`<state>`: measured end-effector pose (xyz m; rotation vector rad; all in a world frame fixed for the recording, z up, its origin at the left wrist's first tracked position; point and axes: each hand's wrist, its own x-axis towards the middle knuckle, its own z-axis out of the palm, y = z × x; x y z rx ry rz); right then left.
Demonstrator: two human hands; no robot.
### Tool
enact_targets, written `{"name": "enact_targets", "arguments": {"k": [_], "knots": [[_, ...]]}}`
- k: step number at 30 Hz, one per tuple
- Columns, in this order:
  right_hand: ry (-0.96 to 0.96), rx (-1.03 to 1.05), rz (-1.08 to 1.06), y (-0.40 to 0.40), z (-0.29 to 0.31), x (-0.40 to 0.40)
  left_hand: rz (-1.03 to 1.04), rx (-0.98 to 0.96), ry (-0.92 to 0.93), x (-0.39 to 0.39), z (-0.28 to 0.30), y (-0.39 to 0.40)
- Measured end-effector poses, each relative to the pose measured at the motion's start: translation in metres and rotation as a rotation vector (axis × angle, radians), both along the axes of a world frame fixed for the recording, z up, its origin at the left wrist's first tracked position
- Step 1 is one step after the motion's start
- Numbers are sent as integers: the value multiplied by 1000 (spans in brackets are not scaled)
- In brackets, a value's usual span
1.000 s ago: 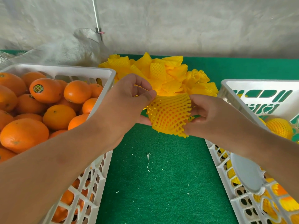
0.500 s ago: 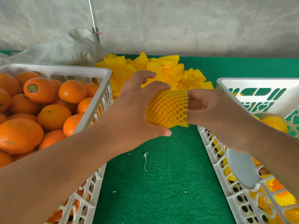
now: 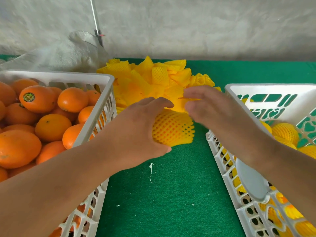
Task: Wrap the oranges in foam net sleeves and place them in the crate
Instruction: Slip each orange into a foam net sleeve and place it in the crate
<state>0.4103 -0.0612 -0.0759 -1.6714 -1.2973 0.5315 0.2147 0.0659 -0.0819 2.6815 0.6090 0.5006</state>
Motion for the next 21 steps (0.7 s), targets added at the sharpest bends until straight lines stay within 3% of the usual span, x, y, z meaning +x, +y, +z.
{"name": "enact_targets", "arguments": {"k": [5, 14, 17, 21], "knots": [[-39, -198, 305, -1, -7, -5, -103, -55, -26, 1, -1, -7], [88, -147, 79, 3, -1, 3, 27, -151, -196, -3, 5, -6], [219, -89, -49, 5, 2, 9, 67, -30, -68, -7, -4, 6], [393, -24, -160, 6, 7, 19, -9, 54, 278, -15, -37, 27]]}}
